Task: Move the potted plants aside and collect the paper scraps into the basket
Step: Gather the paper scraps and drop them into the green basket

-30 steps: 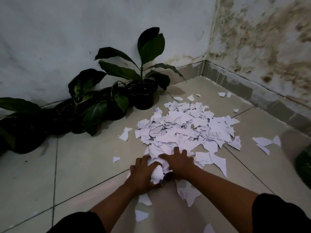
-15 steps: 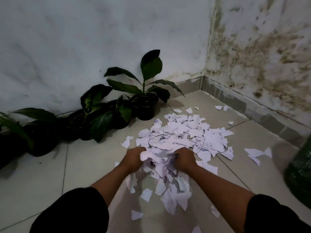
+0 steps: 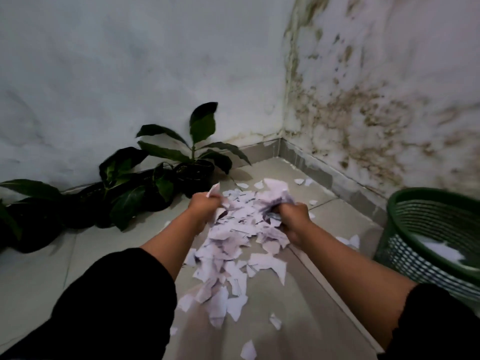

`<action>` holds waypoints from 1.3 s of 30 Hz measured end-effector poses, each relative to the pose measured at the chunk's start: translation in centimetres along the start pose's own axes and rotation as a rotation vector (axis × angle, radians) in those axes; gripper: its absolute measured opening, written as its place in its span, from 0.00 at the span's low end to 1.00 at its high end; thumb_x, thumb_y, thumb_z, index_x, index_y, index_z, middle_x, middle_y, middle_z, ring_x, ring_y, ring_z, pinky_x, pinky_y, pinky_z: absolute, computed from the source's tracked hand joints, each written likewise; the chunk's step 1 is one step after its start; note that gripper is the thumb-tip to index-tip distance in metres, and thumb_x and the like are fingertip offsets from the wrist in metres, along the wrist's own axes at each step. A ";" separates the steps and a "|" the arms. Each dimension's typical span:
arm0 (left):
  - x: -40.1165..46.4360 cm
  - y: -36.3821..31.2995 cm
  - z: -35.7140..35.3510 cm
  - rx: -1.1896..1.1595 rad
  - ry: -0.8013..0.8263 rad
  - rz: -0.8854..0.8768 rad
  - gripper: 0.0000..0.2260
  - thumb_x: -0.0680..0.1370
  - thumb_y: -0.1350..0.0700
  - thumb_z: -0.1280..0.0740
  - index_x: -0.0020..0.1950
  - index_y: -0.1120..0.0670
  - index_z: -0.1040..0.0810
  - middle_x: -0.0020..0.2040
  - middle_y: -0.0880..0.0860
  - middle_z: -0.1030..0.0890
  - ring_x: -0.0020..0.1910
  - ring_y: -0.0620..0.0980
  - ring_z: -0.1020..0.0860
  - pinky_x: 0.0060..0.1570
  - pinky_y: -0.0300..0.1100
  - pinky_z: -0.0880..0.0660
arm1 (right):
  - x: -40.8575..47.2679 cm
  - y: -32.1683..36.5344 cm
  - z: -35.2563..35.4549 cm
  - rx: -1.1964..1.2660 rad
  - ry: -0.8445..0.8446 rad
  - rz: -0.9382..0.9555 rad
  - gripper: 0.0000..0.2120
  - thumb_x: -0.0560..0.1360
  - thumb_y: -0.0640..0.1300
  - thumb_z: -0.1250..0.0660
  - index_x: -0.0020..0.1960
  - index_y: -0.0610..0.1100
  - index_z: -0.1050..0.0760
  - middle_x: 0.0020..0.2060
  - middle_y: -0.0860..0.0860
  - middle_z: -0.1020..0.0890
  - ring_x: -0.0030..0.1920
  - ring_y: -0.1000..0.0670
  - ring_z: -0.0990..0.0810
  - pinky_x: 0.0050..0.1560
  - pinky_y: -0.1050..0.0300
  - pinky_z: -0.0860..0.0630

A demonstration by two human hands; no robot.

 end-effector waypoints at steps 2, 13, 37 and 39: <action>0.2 -2.3 -5.1 -0.187 0.110 -0.004 0.16 0.74 0.70 0.35 0.29 0.57 0.18 0.58 0.57 0.25 0.34 0.50 0.19 0.33 0.40 0.25 | 0.1 3.7 3.8 -0.022 -0.196 0.156 0.03 0.73 0.41 0.32 0.47 0.44 0.22 0.43 0.40 0.16 0.38 0.44 0.18 0.37 0.53 0.22; -7.4 -8.4 -31.2 -0.370 0.705 0.169 0.11 0.74 0.70 0.36 0.55 0.61 0.22 0.58 0.58 0.21 0.35 0.48 0.19 0.26 0.34 0.24 | -5.4 10.8 29.3 -0.515 -0.846 0.142 0.17 0.75 0.44 0.34 0.58 0.33 0.24 0.49 0.36 0.19 0.50 0.38 0.20 0.46 0.50 0.24; -10.1 -9.9 -39.2 -0.025 0.312 -0.317 0.09 0.77 0.57 0.35 0.56 0.58 0.21 0.53 0.57 0.18 0.50 0.56 0.22 0.46 0.44 0.27 | -4.0 9.7 28.3 -0.059 -0.314 0.176 0.03 0.73 0.31 0.34 0.42 0.36 0.23 0.32 0.42 0.21 0.26 0.51 0.23 0.24 0.62 0.27; -10.4 -10.3 -39.3 0.157 0.388 -0.450 0.11 0.77 0.55 0.34 0.57 0.58 0.22 0.54 0.56 0.19 0.53 0.57 0.22 0.48 0.46 0.26 | -3.5 9.5 30.0 -0.169 -0.436 0.171 0.02 0.71 0.31 0.30 0.43 0.36 0.22 0.37 0.40 0.19 0.33 0.47 0.20 0.33 0.55 0.20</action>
Point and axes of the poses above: each hand's wrist, its own x-axis towards the middle knuckle, its own z-axis out of the back of the hand, y = z × x, the point moved 6 cm from there along x, towards the middle knuckle
